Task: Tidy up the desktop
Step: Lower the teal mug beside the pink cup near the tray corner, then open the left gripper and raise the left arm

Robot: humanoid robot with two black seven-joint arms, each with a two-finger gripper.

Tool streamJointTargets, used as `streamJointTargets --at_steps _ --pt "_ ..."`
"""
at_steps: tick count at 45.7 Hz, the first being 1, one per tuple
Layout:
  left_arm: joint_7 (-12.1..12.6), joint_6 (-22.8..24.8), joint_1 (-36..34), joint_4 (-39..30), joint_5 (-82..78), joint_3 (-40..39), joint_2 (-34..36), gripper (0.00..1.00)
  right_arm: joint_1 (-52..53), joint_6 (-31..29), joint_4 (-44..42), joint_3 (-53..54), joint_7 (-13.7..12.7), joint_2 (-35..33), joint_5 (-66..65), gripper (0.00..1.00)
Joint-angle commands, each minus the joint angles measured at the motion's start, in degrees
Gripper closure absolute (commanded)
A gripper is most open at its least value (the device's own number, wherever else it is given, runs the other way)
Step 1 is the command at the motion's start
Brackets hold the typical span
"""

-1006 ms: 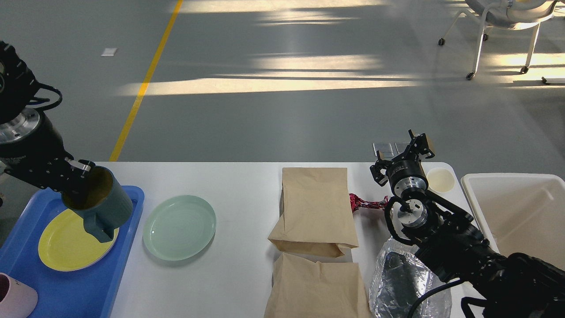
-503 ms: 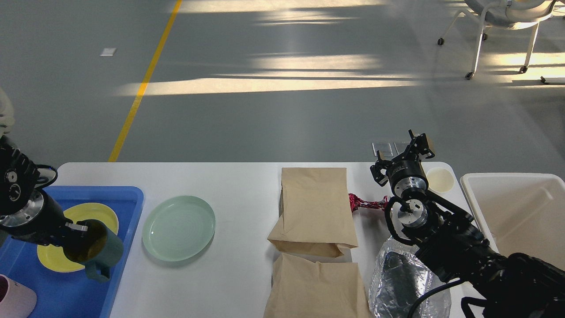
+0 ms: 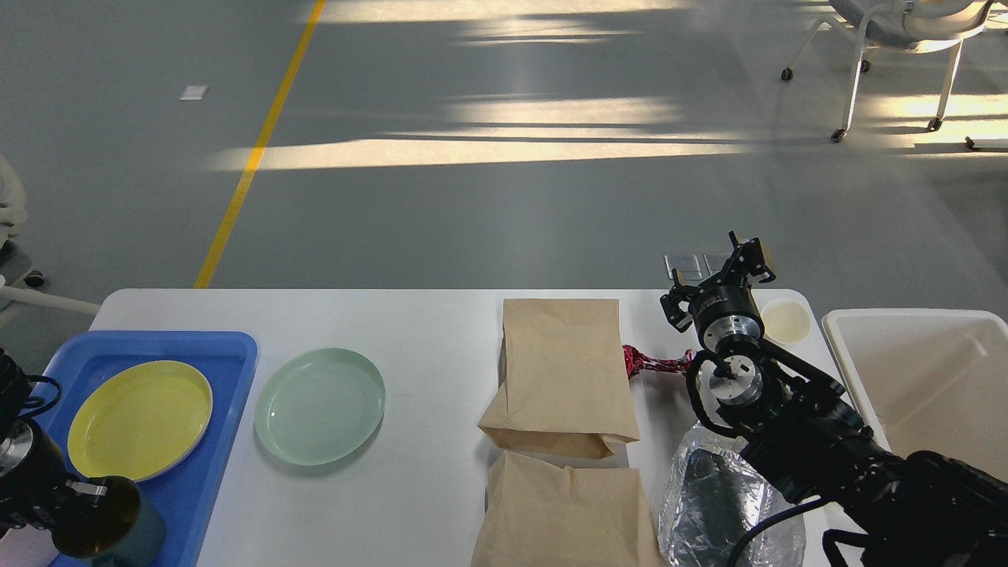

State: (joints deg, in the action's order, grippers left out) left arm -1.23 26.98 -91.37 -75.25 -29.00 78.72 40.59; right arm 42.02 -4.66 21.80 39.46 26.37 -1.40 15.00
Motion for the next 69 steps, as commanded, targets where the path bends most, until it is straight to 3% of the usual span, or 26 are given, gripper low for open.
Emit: streamJointTargets --at_steps 1,13,18,32,41,46,57,69 --pt "0.0 -1.31 0.75 0.1 -0.01 0.2 0.01 1.0 -0.01 0.0 0.0 0.0 0.0 0.0 -0.05 0.0" --pt "0.35 -7.47 3.03 0.54 0.08 0.29 -0.42 1.0 -0.01 0.0 0.0 0.0 0.0 0.0 -0.05 0.0" --pt "0.35 -8.17 3.39 0.45 0.08 0.2 -0.6 0.92 -0.01 0.0 0.0 0.0 0.0 0.0 -0.06 0.0" --pt "0.27 -7.38 3.65 0.45 0.17 0.2 -0.25 0.52 -0.01 0.0 0.0 0.0 0.0 0.0 0.03 0.0" --pt "0.0 -6.94 2.6 0.28 0.34 0.2 0.1 0.32 -0.01 0.0 -0.09 0.0 0.0 0.0 -0.05 0.0" --pt "-0.08 -4.14 0.14 0.28 0.61 0.03 2.38 0.24 -0.01 0.0 -0.09 0.0 0.0 0.0 -0.06 0.0" --pt "-0.09 4.56 -8.2 0.19 0.78 -0.15 4.93 0.19 -0.01 0.0 -0.09 0.0 0.0 0.0 -0.06 0.0" --pt "-0.35 19.5 -25.07 -0.25 1.05 -0.23 5.55 0.19 -0.01 0.0 -0.09 0.0 0.0 0.0 0.03 0.0"
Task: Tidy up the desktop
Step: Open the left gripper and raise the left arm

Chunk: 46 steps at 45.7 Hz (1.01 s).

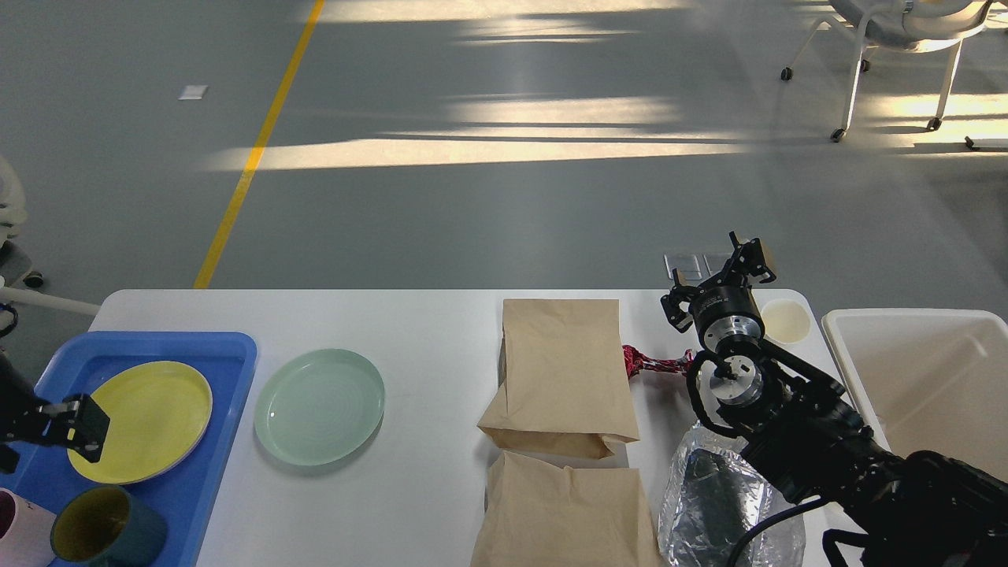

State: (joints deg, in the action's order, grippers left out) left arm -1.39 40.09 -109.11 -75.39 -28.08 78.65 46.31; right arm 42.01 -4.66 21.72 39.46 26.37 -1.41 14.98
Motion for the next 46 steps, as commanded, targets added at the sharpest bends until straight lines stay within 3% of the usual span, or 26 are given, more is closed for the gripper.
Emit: streamJointTargets --at_steps 1,10,30,46 --pt "-0.36 7.45 -8.56 -0.11 0.31 -0.25 -0.26 0.19 0.0 0.0 0.07 0.0 0.0 0.0 0.05 0.0" --pt "-0.63 14.91 -16.74 -0.46 5.75 -0.6 -3.33 0.19 0.0 0.0 -0.02 0.0 0.0 0.0 0.05 0.0" --pt "-0.63 14.91 -32.83 -0.73 19.2 -8.24 -15.72 0.19 0.0 0.0 -0.02 0.0 0.0 0.0 -0.04 0.0" --pt "-0.63 14.91 -46.28 -0.73 21.84 -12.73 -18.01 0.18 0.0 0.0 0.07 0.0 0.0 0.0 0.05 0.0"
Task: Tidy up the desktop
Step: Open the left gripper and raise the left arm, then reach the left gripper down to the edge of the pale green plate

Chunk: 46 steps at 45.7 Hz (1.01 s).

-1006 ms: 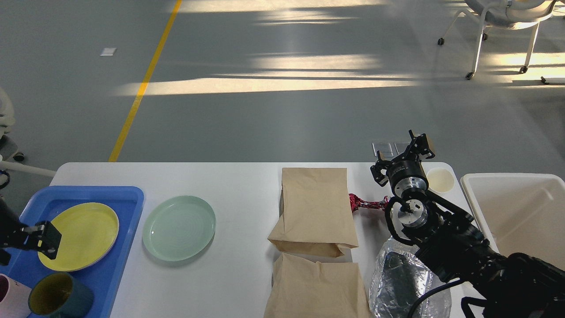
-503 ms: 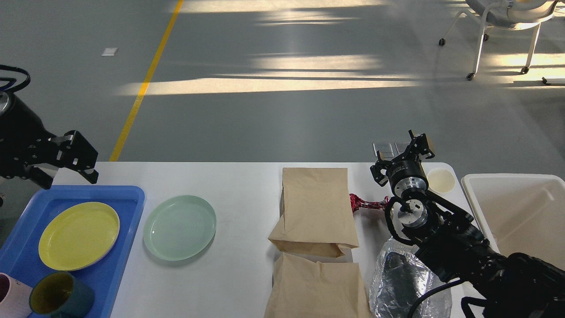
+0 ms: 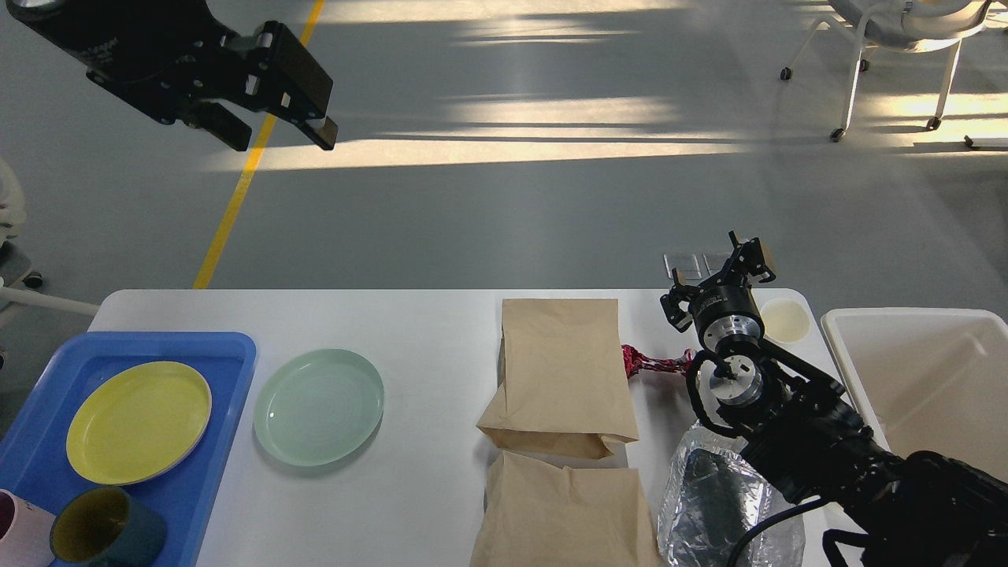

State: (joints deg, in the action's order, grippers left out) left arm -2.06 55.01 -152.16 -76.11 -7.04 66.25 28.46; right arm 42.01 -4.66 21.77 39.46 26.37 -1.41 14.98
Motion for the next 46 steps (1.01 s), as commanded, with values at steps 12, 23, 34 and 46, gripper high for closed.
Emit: streamJointTargets --at_steps 12,23,34,46 --pt "0.21 -0.01 -0.69 -0.01 0.97 2.04 -1.12 0.18 0.0 0.0 0.02 0.0 0.0 0.0 -0.03 0.0" --pt "0.04 -0.01 13.02 0.52 1.06 5.2 -1.48 0.14 0.0 0.0 0.02 0.0 0.0 0.0 -0.03 0.0" --pt "-0.05 -0.01 30.07 1.31 1.24 5.65 -4.02 0.15 0.0 0.0 0.02 0.0 0.0 0.0 0.05 0.0" --pt "-0.4 -10.52 42.47 1.31 1.24 5.65 -4.46 0.15 0.0 0.0 0.02 0.0 0.0 0.0 0.05 0.0"
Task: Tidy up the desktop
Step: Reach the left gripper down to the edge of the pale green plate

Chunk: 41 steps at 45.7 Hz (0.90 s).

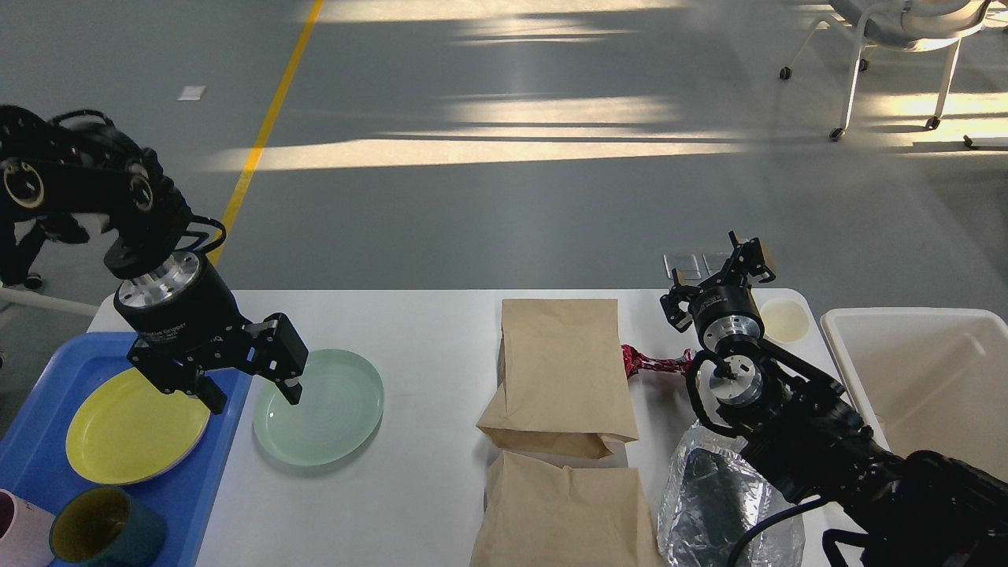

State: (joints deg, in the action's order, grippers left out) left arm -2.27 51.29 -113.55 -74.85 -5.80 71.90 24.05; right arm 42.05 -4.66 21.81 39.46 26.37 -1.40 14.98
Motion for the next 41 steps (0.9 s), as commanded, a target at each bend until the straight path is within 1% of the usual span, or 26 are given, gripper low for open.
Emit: streamJointTargets --at_steps 1,6,10,12,14,23,30,41 --pt "-0.1 -8.9 4.39 0.06 0.0 0.0 -0.06 0.15 0.05 0.0 -0.01 0.0 0.0 -0.09 0.05 0.0" --pt "0.16 -19.89 7.55 0.06 0.0 -0.09 -0.23 0.15 -0.04 0.0 -0.01 0.0 0.0 0.0 0.05 0.0" --pt "0.51 -28.58 10.45 0.06 -0.08 0.09 -2.6 0.15 -0.04 0.0 -0.01 0.0 0.0 0.0 -0.04 0.0" --pt "0.52 -30.71 12.03 -0.03 -0.08 0.35 -3.31 0.15 -0.04 0.0 -0.01 0.0 0.0 0.0 -0.04 0.0" --pt "0.52 -31.86 13.26 -0.03 -0.08 0.53 -3.49 0.15 -0.04 0.0 -0.01 0.0 0.0 0.0 0.05 0.0" --pt "0.52 -32.48 17.75 -0.21 -0.08 0.18 -4.72 0.15 -0.04 0.0 -0.01 0.0 0.0 0.0 -0.04 0.0" --pt "0.52 -34.41 20.47 -0.03 -0.08 0.18 -4.63 0.15 -0.04 0.0 -0.01 0.0 0.0 0.0 0.05 0.0" --pt "-0.1 -42.66 27.59 1.64 0.79 -0.18 -4.54 0.16 -0.04 0.0 -0.01 0.0 0.0 0.0 -0.04 0.0"
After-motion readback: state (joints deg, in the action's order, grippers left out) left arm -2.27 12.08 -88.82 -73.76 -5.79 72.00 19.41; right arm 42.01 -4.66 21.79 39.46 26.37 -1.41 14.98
